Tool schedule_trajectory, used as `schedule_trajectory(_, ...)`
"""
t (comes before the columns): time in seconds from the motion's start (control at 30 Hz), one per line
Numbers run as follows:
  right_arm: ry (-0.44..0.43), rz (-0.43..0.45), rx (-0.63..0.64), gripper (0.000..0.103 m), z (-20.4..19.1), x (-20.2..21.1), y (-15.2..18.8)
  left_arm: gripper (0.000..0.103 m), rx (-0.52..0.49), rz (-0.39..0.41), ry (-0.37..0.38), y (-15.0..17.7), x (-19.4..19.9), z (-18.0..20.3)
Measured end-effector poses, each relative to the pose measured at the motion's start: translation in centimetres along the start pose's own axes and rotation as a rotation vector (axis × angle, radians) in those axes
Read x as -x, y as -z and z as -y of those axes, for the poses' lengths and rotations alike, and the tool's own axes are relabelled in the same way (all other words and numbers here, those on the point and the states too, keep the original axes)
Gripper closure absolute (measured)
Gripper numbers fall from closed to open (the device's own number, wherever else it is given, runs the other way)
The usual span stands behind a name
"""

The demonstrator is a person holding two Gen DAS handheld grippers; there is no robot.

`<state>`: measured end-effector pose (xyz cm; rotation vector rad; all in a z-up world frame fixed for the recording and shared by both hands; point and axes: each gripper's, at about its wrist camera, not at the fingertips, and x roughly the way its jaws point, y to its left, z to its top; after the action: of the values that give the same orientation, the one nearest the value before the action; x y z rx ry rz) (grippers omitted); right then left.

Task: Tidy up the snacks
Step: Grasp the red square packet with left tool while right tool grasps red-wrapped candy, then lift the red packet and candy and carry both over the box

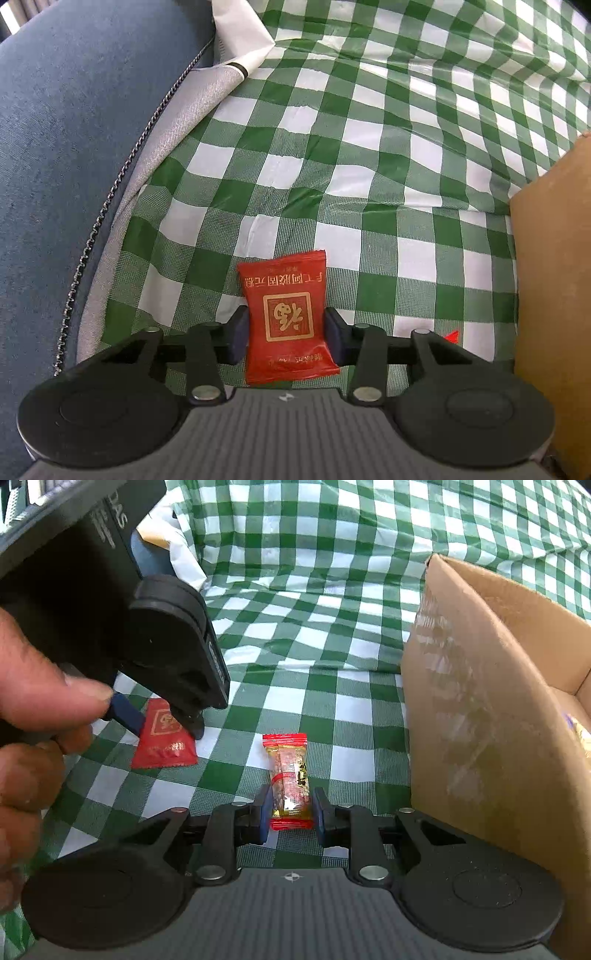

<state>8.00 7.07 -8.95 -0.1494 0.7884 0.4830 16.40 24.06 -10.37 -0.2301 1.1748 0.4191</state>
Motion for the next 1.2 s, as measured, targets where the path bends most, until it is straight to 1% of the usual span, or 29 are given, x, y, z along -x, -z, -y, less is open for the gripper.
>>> schedule_trajectory(0.07,-0.002,0.014,0.012,0.079,-0.2,0.7,-0.1,0.057,0.001,0.016,0.009,0.0,0.4,0.0)
schedule_trajectory(0.17,-0.006,0.04,0.042,0.079,-0.5,2.2,-0.3,0.057,0.026,0.061,0.052,0.8,2.1,-0.5)
schedule_trajectory(0.27,-0.015,0.069,0.059,0.079,-0.6,4.1,-0.4,0.057,0.057,0.139,0.094,1.7,4.4,-1.2)
schedule_trajectory(0.37,-0.022,0.084,0.056,0.079,-0.4,6.5,-0.7,0.057,0.064,0.231,0.123,2.8,7.2,-1.5)
schedule_trajectory(0.47,-0.034,0.127,0.052,0.079,0.1,9.7,-1.5,0.057,0.066,0.305,0.142,4.0,9.7,-1.5)
schedule_trajectory(0.6,-0.051,0.219,0.058,0.079,2.2,14.6,-2.1,0.057,0.043,0.391,0.185,6.1,12.7,-0.7)
schedule_trajectory(0.7,-0.069,0.297,0.057,0.079,5.4,17.8,-2.3,0.057,0.027,0.453,0.234,7.7,14.9,0.3)
schedule_trajectory(0.83,-0.025,0.396,0.068,0.079,10.4,20.4,-1.3,0.057,-0.018,0.531,0.296,9.5,17.2,2.2)
schedule_trajectory(0.93,0.014,0.413,0.001,0.079,13.9,20.6,0.4,0.057,-0.053,0.576,0.335,10.6,18.4,3.6)
schedule_trajectory(1.0,0.037,0.394,-0.049,0.079,15.9,20.2,1.4,0.057,-0.091,0.607,0.343,11.2,18.8,5.2)
schedule_trajectory(1.03,0.061,0.39,-0.055,0.079,16.5,20.2,1.7,0.057,-0.109,0.621,0.345,11.5,18.9,5.8)
schedule_trajectory(1.13,0.158,0.445,-0.034,0.08,18.2,20.9,2.4,0.057,-0.161,0.664,0.366,12.2,19.3,7.7)
schedule_trajectory(1.17,0.192,0.455,-0.034,0.095,18.9,21.0,2.6,0.057,-0.176,0.674,0.374,12.6,19.4,8.3)
schedule_trajectory(1.2,0.207,0.453,-0.049,0.098,19.6,21.1,2.9,0.057,-0.188,0.683,0.381,12.8,19.5,8.8)
